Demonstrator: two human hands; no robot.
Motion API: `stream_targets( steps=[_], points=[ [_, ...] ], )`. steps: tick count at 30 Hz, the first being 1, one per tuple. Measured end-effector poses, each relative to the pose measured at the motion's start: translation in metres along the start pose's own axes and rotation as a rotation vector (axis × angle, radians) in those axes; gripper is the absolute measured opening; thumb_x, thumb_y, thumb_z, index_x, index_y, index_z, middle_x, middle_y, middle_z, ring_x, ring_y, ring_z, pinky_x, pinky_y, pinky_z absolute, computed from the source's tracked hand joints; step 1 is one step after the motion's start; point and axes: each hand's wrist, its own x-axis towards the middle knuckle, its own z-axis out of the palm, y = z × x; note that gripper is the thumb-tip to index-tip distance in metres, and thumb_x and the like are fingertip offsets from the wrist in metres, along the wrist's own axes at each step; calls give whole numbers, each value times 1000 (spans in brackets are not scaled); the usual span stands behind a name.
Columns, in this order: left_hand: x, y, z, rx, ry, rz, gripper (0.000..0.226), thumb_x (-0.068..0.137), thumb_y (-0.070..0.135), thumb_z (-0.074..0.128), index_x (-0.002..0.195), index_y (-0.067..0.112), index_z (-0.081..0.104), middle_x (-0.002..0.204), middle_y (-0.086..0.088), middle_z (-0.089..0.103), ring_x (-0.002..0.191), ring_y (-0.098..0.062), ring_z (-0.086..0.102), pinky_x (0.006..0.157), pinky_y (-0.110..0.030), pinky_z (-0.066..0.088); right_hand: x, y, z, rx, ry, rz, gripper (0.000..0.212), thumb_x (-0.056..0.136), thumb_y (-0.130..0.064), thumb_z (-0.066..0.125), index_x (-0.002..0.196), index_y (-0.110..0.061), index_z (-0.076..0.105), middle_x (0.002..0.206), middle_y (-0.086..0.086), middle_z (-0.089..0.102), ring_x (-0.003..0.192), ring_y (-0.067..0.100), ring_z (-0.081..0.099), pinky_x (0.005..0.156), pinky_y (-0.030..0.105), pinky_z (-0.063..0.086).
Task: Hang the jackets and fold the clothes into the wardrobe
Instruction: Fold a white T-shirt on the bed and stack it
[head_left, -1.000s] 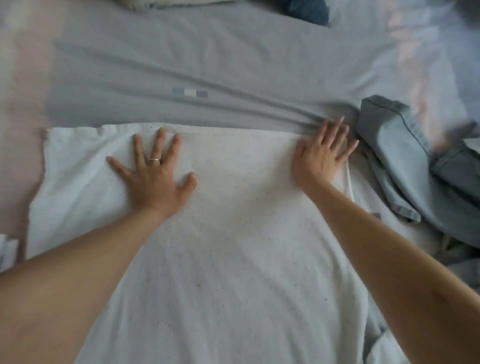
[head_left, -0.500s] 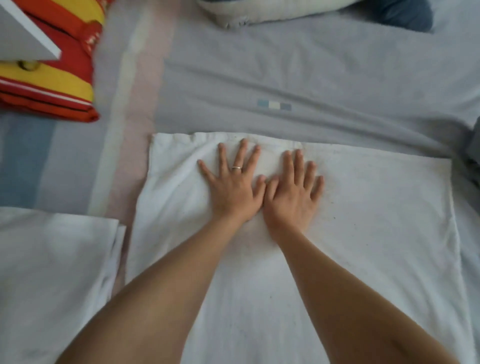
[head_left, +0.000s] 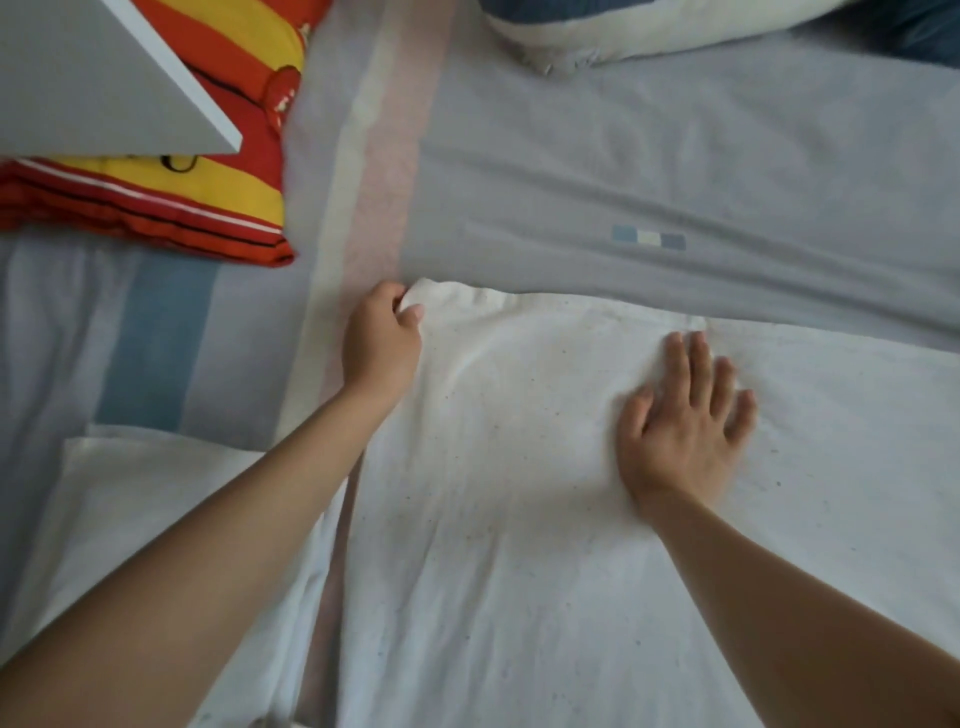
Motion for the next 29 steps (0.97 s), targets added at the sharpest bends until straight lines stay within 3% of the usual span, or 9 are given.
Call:
stream_targets(
  steps=[7,11,12,15,16,18,21,26,29],
  points=[
    [17,-19,8,-191,163,-71,21,83,3,63,103,4,56,86,0,59,88,-30,61,74,-30,43,2,-1,1,3,24,-7,65,86,-39,27,150,-26,24,159,-2,20,145,24,16,117,42,2],
    [10,-18,6,133,384,-55,29,81,8,56,110,10,57,115,-12,60,108,-34,54,89,-41,38,2,-1,2,-3,31,4,64,87,-36,29,150,-26,24,158,-1,21,145,24,17,117,42,3],
    [1,-14,5,204,358,72,34,82,12,54,116,10,55,125,-13,54,116,-34,48,94,-43,35,2,-1,2,-1,29,6,64,87,-36,30,150,-26,24,158,-1,22,145,24,17,117,42,3],
    [-30,-25,11,419,-138,792,54,88,34,43,139,17,43,149,-6,37,139,-26,31,110,-52,23,2,-1,1,2,21,-1,64,87,-36,30,150,-25,25,158,-1,22,145,24,18,117,42,3],
    [-31,-36,11,532,-252,877,61,90,44,38,146,21,34,155,-2,28,144,-24,22,112,-55,18,1,0,2,5,20,5,64,87,-36,29,150,-25,25,158,-1,22,144,25,18,117,42,3],
    [-17,-57,9,706,-233,760,73,87,58,30,151,26,18,159,1,15,146,-25,14,112,-60,15,1,0,4,0,37,-8,64,87,-36,29,150,-25,26,158,-1,23,144,24,18,116,41,3],
    [3,-65,7,741,-158,578,81,81,61,30,152,23,18,159,-3,15,146,-27,15,113,-58,12,3,2,4,-4,26,-13,64,87,-37,27,150,-25,24,159,-2,20,145,24,16,116,41,1],
    [12,-54,12,768,-252,493,89,77,67,18,153,22,4,161,-3,-2,148,-21,-1,114,-56,0,11,-2,3,-19,-4,-14,66,88,-41,21,152,-27,16,160,-3,13,146,22,11,117,44,0],
    [8,-31,6,833,-275,331,86,89,63,26,152,13,-6,159,-9,-14,146,-26,-14,110,-60,-13,16,0,-2,-33,-76,-67,69,89,-48,20,153,-27,5,161,-3,2,148,23,2,118,45,-4]
  ],
)
